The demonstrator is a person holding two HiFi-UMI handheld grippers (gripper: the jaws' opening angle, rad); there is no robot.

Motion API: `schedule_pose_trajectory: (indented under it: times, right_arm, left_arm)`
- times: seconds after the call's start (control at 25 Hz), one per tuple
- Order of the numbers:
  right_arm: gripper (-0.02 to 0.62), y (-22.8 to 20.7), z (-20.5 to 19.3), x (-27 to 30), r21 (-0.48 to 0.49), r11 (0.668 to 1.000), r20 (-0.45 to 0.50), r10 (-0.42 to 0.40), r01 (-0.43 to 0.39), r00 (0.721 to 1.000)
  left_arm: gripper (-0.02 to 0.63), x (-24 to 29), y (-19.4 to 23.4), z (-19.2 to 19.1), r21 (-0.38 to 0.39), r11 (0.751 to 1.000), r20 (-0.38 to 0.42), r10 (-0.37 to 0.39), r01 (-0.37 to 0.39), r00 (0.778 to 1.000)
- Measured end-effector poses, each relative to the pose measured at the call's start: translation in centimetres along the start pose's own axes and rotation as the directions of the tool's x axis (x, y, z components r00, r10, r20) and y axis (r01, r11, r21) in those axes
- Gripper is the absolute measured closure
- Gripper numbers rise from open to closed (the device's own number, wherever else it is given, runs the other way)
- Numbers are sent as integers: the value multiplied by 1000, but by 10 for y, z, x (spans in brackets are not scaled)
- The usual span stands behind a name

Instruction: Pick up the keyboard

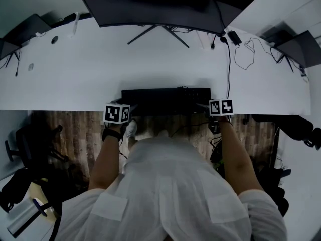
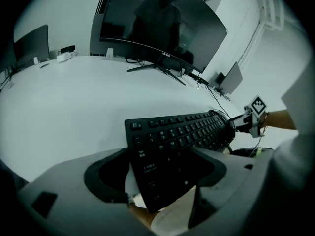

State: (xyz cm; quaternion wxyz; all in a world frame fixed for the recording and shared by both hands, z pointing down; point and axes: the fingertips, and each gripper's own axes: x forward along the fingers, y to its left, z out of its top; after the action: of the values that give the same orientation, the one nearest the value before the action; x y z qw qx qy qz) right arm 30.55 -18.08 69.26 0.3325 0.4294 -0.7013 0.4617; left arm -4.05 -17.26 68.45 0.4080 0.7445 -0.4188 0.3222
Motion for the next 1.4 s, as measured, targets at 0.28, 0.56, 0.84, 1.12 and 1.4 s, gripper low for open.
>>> schedule_pose_trajectory:
  times: [0.28,0.56,0.84,1.12,1.4]
  right_arm:
    - [84,8,4,4,14,1000,-3,2,-2,1000]
    - [152,4,9,-1,61,998,39,8,-11,999]
    - [156,12,11,0,93,995,30,22,-24,999]
    - [170,25,33,-12,68,997,77,16,-22,997]
    - [178,45,49,-16,26,1000,112,12,-15,994]
  left_arm:
    - [247,2,-2,8,-83,996,40,-15,18,999]
    - [247,3,2,13,-126,992,54,16,-9,998]
    - [249,-6,11,24,-173,985,64,27,-15,998]
    - [249,-23,17,40,-172,985,98,37,-19,995]
    - [249,-46,28,53,-187,982,147,60,-32,987]
